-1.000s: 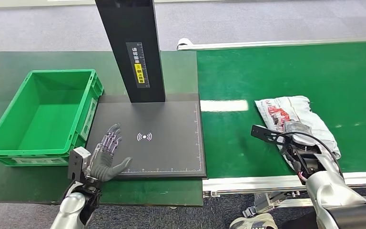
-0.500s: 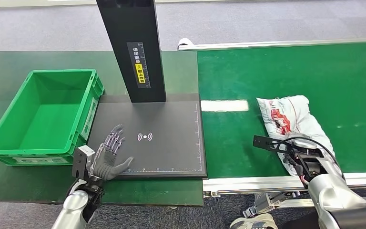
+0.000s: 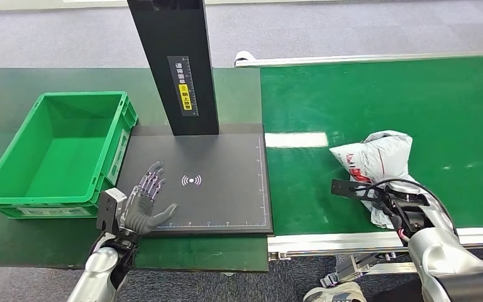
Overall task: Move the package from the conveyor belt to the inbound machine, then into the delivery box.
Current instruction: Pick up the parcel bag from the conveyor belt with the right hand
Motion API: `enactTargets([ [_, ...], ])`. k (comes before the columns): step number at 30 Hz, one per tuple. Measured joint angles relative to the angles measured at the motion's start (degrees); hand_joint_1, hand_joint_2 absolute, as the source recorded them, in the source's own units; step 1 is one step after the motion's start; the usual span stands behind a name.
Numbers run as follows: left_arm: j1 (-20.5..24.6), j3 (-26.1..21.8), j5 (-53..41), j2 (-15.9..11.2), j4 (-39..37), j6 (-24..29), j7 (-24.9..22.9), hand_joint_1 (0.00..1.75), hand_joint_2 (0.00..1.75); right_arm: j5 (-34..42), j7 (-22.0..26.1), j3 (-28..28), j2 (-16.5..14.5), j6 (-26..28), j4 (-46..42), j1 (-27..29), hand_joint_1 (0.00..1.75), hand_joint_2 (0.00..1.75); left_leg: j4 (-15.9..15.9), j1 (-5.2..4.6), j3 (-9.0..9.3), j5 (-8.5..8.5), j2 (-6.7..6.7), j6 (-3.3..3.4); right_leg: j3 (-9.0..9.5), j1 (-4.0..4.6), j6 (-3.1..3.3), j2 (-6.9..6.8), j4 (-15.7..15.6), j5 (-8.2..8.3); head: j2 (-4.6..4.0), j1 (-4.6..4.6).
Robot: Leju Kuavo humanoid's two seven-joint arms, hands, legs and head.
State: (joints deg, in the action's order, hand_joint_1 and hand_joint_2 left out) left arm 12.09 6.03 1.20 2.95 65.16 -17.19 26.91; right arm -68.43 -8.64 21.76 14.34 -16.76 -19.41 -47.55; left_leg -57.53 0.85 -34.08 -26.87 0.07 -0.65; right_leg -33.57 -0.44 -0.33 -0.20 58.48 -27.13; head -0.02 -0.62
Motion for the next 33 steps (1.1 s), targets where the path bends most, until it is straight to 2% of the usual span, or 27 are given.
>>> enactTargets([
  [4, -1.77, -0.09, -0.48, -0.02, 1.72, 2.19, 0.94, 0.00, 1.75, 3.38, 3.88, -0.98, -0.67, 5.68, -0.16, 0.45, 1.75, 1.75, 0.02, 0.00, -0.04, -0.01, 0.05, -0.01, -0.01, 0.01, 0.00, 0.04, 0.02, 0.00, 0.01, -0.01],
  [10, -6.46, -1.59, 0.30, 0.64, 10.23, 11.27, 3.47, 0.00, 1.75, 14.48, 11.52, -6.86, -3.42, 19.61, -3.77, 2.03, 1.75, 1.75, 0.02, 0.01, -0.08, -0.02, 0.15, -0.01, -0.13, 0.02, 0.00, 0.15, 0.02, 0.00, 0.00, 0.01],
  [17, -8.69, -2.10, 1.15, 0.96, 15.78, 12.90, 3.63, 0.00, 1.75, 18.29, 14.33, -11.55, -5.28, 22.47, -8.01, 2.85, 1.75, 1.75, 0.02, 0.00, -0.15, 0.00, 0.01, 0.00, -0.13, 0.01, 0.00, 0.03, 0.02, -0.01, 0.01, -0.01],
  [22, -9.01, -2.11, 2.34, 0.96, 16.88, 13.49, 4.17, 0.00, 1.75, 27.36, 24.47, -15.02, -6.52, 31.41, -14.49, 5.88, 1.75, 1.75, 0.01, -0.01, -0.20, -0.01, -0.01, 0.00, -0.20, 0.00, 0.00, 0.03, 0.02, 0.00, 0.00, 0.00],
  [26, -9.02, -2.10, 3.09, 0.98, 17.11, 13.71, 4.54, 0.00, 1.75, 30.98, 26.56, -16.18, -7.40, 33.89, -20.91, 7.71, 1.75, 1.75, 0.02, 0.01, -0.21, -0.01, -0.01, -0.01, -0.24, 0.02, 0.00, 0.03, 0.02, -0.01, 0.01, 0.00],
  [28, -8.99, -2.10, 3.62, 0.98, 17.11, 13.88, 4.56, 0.00, 1.75, 33.90, 30.08, -16.58, -7.79, 36.22, -23.71, 8.98, 1.75, 1.75, 0.02, 0.01, -0.23, -0.01, -0.01, -0.01, -0.25, 0.02, 0.00, 0.02, 0.02, -0.01, 0.02, 0.00],
  [31, -8.55, -2.10, 4.79, 1.04, 16.95, 14.49, 4.39, 0.00, 1.75, 37.52, 38.53, -16.54, -8.58, 43.93, -30.05, 11.75, 1.75, 1.75, 0.02, 0.01, -0.25, -0.01, 0.01, -0.01, -0.26, 0.02, 0.00, 0.03, 0.02, -0.01, 0.01, 0.00],
  [33, -7.84, -2.09, 5.51, 1.07, 16.63, 14.80, 4.34, 0.00, 1.75, 35.26, 42.92, -15.41, -9.17, 50.26, -35.19, 13.58, 1.75, 1.75, 0.02, 0.01, -0.25, -0.01, 0.01, -0.01, -0.27, 0.02, 0.00, 0.03, 0.02, -0.01, 0.01, -0.01],
])
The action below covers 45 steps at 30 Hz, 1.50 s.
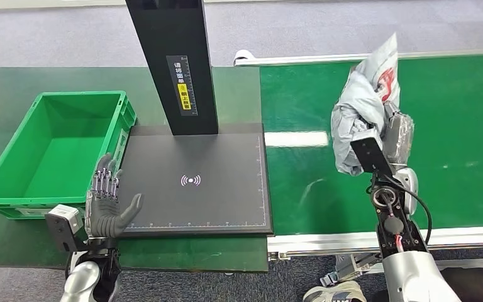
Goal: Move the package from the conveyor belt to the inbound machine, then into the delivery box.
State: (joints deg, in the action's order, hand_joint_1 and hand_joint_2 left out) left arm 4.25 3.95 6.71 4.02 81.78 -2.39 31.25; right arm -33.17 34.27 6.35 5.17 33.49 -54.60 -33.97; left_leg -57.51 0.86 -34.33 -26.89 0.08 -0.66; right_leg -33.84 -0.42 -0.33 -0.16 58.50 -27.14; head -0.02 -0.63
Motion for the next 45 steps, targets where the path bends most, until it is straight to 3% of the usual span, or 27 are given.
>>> enactTargets([
  [3, 1.16, 0.05, 0.96, -0.01, -0.62, 0.13, -0.04, 0.00, 1.75, -11.16, 4.10, 2.70, -1.44, 5.50, -7.77, 2.40, 1.75, 1.75, 0.01, 0.00, 0.02, -0.01, 0.13, -0.01, -0.02, 0.01, 0.00, 0.09, 0.00, 0.00, 0.00, 0.00],
  [7, 2.26, 0.15, 1.91, -0.07, -1.50, 0.12, -0.06, 0.00, 1.75, -26.88, 5.51, 7.73, -3.43, 6.10, -16.03, 5.13, 1.75, 1.75, 0.02, 0.04, 0.03, -0.01, 0.18, -0.02, -0.04, 0.04, 0.03, 0.16, 0.00, -0.01, 0.00, 0.01],
  [11, 3.01, 0.27, 2.17, -0.39, -2.53, -0.70, 0.27, 0.00, 1.75, -33.99, 5.53, 15.82, -3.81, 6.11, -17.63, 5.76, 1.75, 1.75, 0.03, 0.06, 0.02, 0.00, 0.19, -0.02, -0.02, 0.05, 0.03, 0.16, 0.01, -0.01, 0.00, 0.00],
  [16, 3.68, 1.01, 1.69, -0.83, -3.72, -1.51, 0.69, 0.00, 1.75, -33.80, 4.23, 26.43, -4.36, 4.73, -11.01, 3.93, 1.75, 1.75, 0.02, 0.05, 0.00, 0.00, 0.17, -0.02, 0.00, 0.05, 0.03, 0.14, 0.01, -0.01, 0.00, -0.01],
  [20, 3.56, 1.49, 1.15, -1.23, -4.28, -2.20, 1.16, 0.00, 1.75, -31.19, -1.89, 36.02, -4.62, -6.10, -1.37, 0.35, 1.75, 1.75, 0.02, 0.05, 0.01, 0.00, 0.11, -0.02, 0.00, 0.05, 0.03, 0.09, 0.01, -0.01, 0.00, -0.01],
  [24, 3.05, 1.61, 0.76, -1.68, -4.47, -2.62, 1.40, 0.00, 1.75, -29.33, -4.98, 44.16, -5.19, -14.57, 6.91, -2.03, 1.75, 1.75, 0.02, 0.05, -0.01, 0.01, 0.01, -0.02, -0.01, 0.05, 0.03, 0.02, 0.02, -0.02, 0.00, 0.00],
  [30, 2.17, 1.61, 0.51, -2.01, -4.47, -3.27, 1.39, 0.00, 1.75, -27.94, -6.97, 50.52, -6.14, -16.12, 13.09, -5.25, 1.73, 1.75, 0.02, 0.05, 0.08, 0.00, 0.04, -0.02, 0.05, 0.05, 0.03, 0.03, -0.01, -0.02, 0.00, -0.01],
  [34, 1.78, 1.61, 0.49, -2.15, -4.47, -3.31, 1.39, 0.00, 1.75, -27.99, -7.80, 52.17, -6.38, -14.84, 14.48, -6.31, 0.00, 1.75, 0.02, 0.05, 0.27, 0.01, 0.03, -0.02, 0.24, 0.05, 0.03, 0.02, -0.01, -0.02, -0.01, -0.01],
  [39, 1.65, 1.61, 0.41, -2.20, -4.45, -3.44, 1.38, 0.00, 1.75, -27.64, -8.80, 52.51, -6.35, -12.22, 14.70, -6.70, 0.00, 1.75, 0.02, 0.05, 0.31, 0.01, 0.03, -0.02, 0.29, 0.05, 0.03, 0.02, -0.01, -0.01, -0.01, -0.01],
  [41, 1.46, 1.60, 0.15, -2.23, -4.44, -3.81, 1.35, 0.00, 1.75, -25.09, -8.35, 51.39, -5.83, -6.99, 13.63, -7.57, 0.00, 1.75, 0.01, 0.05, 0.32, 0.03, 0.02, -0.01, 0.29, 0.05, 0.03, 0.02, 0.00, -0.01, -0.01, -0.01],
  [45, 1.22, 1.58, -0.09, -2.27, -4.46, -4.14, 1.31, 0.00, 1.75, -12.14, -1.29, 45.82, -4.62, 2.51, 8.01, -6.67, 0.00, 1.75, 0.00, 0.05, 0.29, 0.03, 0.02, -0.01, 0.26, 0.05, 0.02, 0.02, 0.00, -0.01, -0.01, -0.01],
])
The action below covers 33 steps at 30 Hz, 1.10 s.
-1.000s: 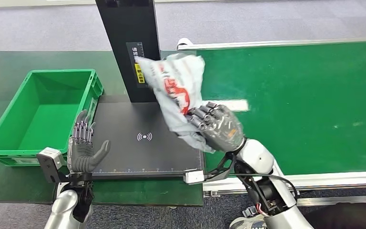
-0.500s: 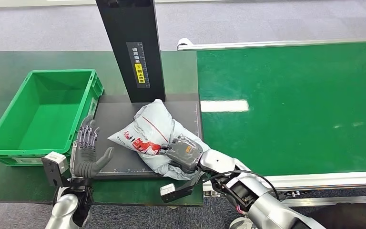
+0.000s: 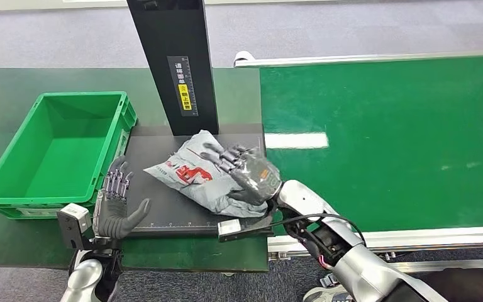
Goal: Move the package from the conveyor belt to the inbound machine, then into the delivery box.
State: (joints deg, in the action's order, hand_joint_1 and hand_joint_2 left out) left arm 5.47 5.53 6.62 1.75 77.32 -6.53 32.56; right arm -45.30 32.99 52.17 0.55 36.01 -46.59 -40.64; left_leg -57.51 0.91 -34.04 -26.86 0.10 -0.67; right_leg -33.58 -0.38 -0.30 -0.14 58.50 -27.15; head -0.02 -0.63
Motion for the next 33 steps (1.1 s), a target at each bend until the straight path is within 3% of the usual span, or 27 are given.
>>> enactTargets([
  [4, 0.00, 0.00, -0.02, 0.01, -0.02, -0.01, -0.02, 0.00, 1.75, 16.09, 5.74, -6.71, 0.22, 0.52, -6.13, 3.13, 0.00, 1.75, 0.01, 0.00, -0.10, -0.02, 0.01, -0.01, -0.09, 0.00, 0.00, 0.00, 0.00, -0.01, 0.00, 0.00],
  [10, -0.02, 0.02, -0.02, 0.09, -0.02, -0.01, -0.02, 0.00, 1.75, 22.25, 6.64, -12.04, 0.15, -0.54, -11.89, 5.74, 0.00, 1.75, 0.01, 0.00, -0.11, -0.02, 0.03, -0.02, -0.12, 0.00, 0.00, 0.01, 0.00, -0.01, 0.00, 0.00],
  [16, -0.11, 0.02, -0.82, 0.99, -0.02, 0.11, -0.57, 0.00, 1.75, 37.51, 6.66, -17.83, -0.52, -10.72, -18.44, 9.56, 0.00, 1.75, 0.01, 0.00, -0.12, -0.02, 0.02, -0.01, -0.12, 0.00, 0.00, 0.00, -0.01, -0.01, 0.00, -0.01],
  [24, -0.02, 0.27, -7.03, 1.61, -0.02, 1.50, -1.30, 0.00, 1.75, 45.24, 6.78, -29.95, -1.73, -24.45, -27.28, 15.37, 0.00, 1.75, 0.01, -0.01, -0.12, -0.03, 0.00, -0.01, -0.13, -0.01, 0.00, 0.00, -0.02, -0.01, 0.01, -0.01],
  [33, 0.90, 2.78, -18.77, 1.42, -0.02, 5.17, -2.81, 0.00, 1.75, 45.91, 6.79, -37.54, -3.38, -27.19, -31.57, 18.70, 0.00, 1.75, 0.01, 0.00, -0.10, -0.03, 0.03, -0.01, -0.13, -0.01, 0.00, 0.01, -0.02, -0.01, 0.00, 0.01],
])
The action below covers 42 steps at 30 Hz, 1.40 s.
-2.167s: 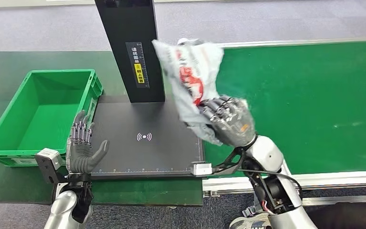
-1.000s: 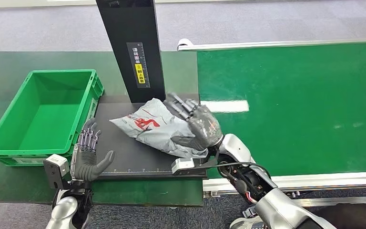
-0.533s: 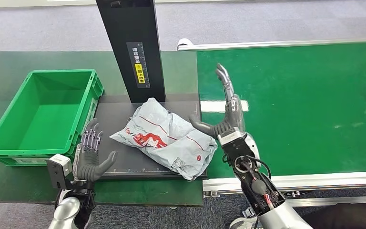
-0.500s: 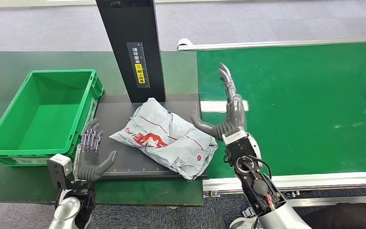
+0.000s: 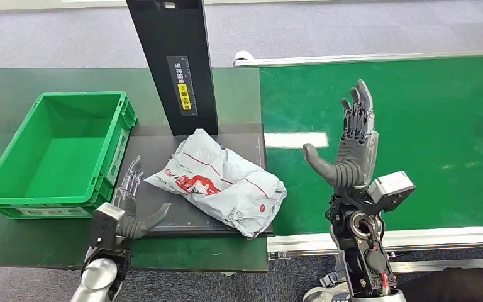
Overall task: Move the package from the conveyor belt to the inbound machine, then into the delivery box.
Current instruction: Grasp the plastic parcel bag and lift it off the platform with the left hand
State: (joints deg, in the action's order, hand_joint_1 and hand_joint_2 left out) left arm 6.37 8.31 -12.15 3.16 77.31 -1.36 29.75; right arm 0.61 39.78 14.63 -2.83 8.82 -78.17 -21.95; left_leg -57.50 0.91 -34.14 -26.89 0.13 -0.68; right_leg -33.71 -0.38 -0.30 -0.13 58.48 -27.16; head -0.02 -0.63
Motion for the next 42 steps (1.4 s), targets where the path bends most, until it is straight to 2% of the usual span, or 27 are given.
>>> enactTargets([
  [5, 2.41, 3.94, -10.80, -0.19, -0.52, -1.19, -3.05, 0.00, 1.75, -1.26, 0.00, -1.62, -1.11, -1.15, 0.87, 0.04, 0.00, 1.75, 0.00, 0.00, 0.00, 0.00, -0.01, 0.00, 0.01, 0.00, 0.00, 0.00, 0.00, 0.00, 0.01, 0.00],
  [11, 7.38, 13.41, -25.15, -0.39, -7.76, -3.09, -9.58, 0.00, 1.75, -2.89, 0.00, -1.85, -1.83, -1.86, 2.45, 0.02, 0.00, 1.75, -0.01, -0.02, -0.01, 0.00, 0.01, 0.00, 0.01, -0.02, -0.01, 0.01, 0.00, 0.01, 0.01, -0.01],
  [15, 10.04, 16.62, -27.43, -0.50, -13.84, -2.70, -11.07, 0.00, 1.75, -3.49, -0.02, -1.92, -1.86, -2.04, 2.99, 0.05, 0.00, 1.75, 0.00, -0.01, 0.00, 0.00, 0.00, 0.00, 0.00, -0.01, -0.01, 0.01, 0.00, 0.01, 0.00, 0.01],
  [22, 12.80, 18.53, -29.54, -0.86, -19.34, -2.01, -12.09, 0.03, 1.75, -4.77, -0.57, -2.23, -1.85, -2.04, 3.13, 0.80, 0.00, 1.75, 0.00, -0.01, 0.01, 0.00, 0.00, 0.00, 0.04, -0.01, -0.01, 0.01, 0.00, 0.01, 0.01, 0.00],
  [23, 12.90, 18.61, -29.54, -0.90, -19.68, -1.85, -12.10, 0.17, 1.75, -4.94, -0.58, -2.27, -1.85, -2.04, 3.13, 0.94, 0.00, 1.75, 0.00, -0.01, 0.02, 0.00, 0.00, 0.00, 0.05, -0.01, -0.01, 0.01, 0.00, 0.01, 0.01, -0.01],
  [24, 12.95, 18.64, -29.45, -0.92, -19.93, -1.63, -12.08, 0.44, 1.75, -5.07, -0.59, -2.31, -1.85, -2.04, 3.13, 1.07, 0.00, 1.75, 0.00, -0.01, 0.03, 0.00, 0.00, 0.00, 0.07, -0.01, -0.01, 0.01, 0.00, 0.01, 0.01, 0.00],
  [26, 12.98, 18.64, -29.03, -0.93, -20.26, -1.11, -11.92, 1.11, 1.75, -5.29, -0.59, -2.36, -1.85, -1.99, 3.13, 1.35, 0.00, 1.75, 0.00, -0.01, 0.04, 0.00, 0.00, 0.00, 0.09, -0.02, -0.01, 0.01, 0.00, 0.01, 0.01, 0.00],
  [27, 13.00, 18.62, -28.78, -0.93, -20.34, -0.83, -11.79, 1.36, 1.75, -5.34, -0.59, -2.38, -1.85, -1.95, 3.13, 1.48, 0.00, 1.75, 0.00, -0.02, 0.05, 0.00, 0.00, 0.00, 0.10, -0.02, -0.01, 0.01, 0.00, 0.01, 0.00, 0.00],
  [29, 13.06, 18.50, -27.97, -0.93, -20.37, -0.26, -11.36, 1.62, 1.75, -5.42, -0.60, -2.42, -1.85, -1.88, 3.13, 1.68, 0.00, 1.75, 0.00, -0.01, 0.07, 0.00, -0.01, 0.00, 0.12, -0.02, -0.01, 0.01, 0.00, 0.01, 0.00, 0.01],
  [31, 13.11, 18.15, -26.82, -0.92, -20.30, 0.25, -10.76, 1.71, 1.75, -5.60, -0.60, -2.43, -1.85, -1.87, 3.13, 1.82, 0.00, 1.75, 0.00, -0.01, 0.08, 0.00, -0.02, 0.00, 0.13, -0.01, -0.01, 0.01, 0.00, 0.01, 0.00, 0.01],
  [36, 12.82, 16.68, -22.48, -0.84, -19.46, 1.84, -7.74, 1.75, 1.75, -5.07, -2.51, -2.43, -1.86, -3.24, 3.47, 1.94, 0.00, 1.75, 0.01, -0.01, 0.08, 0.00, 0.00, 0.00, 0.13, -0.01, 0.00, 0.00, 0.01, 0.01, 0.01, 0.00],
  [38, 12.52, 16.02, -20.53, -0.78, -19.03, 3.21, -6.24, 1.75, 1.75, -2.07, -5.34, -2.54, -1.99, -6.78, 4.28, 1.91, 0.00, 1.75, 0.01, -0.01, 0.07, 0.00, 0.00, 0.00, 0.11, -0.01, -0.01, 0.00, 0.01, 0.01, 0.01, 0.00],
  [42, 12.02, 14.95, -17.21, -0.53, -18.39, 5.48, -4.22, 1.75, 1.75, 9.08, -13.03, -3.38, -2.78, -18.05, 8.15, 1.66, 0.00, 1.75, 0.01, -0.01, 0.04, 0.00, -0.01, 0.00, 0.10, -0.01, -0.01, 0.00, 0.01, 0.00, 0.00, -0.01],
])
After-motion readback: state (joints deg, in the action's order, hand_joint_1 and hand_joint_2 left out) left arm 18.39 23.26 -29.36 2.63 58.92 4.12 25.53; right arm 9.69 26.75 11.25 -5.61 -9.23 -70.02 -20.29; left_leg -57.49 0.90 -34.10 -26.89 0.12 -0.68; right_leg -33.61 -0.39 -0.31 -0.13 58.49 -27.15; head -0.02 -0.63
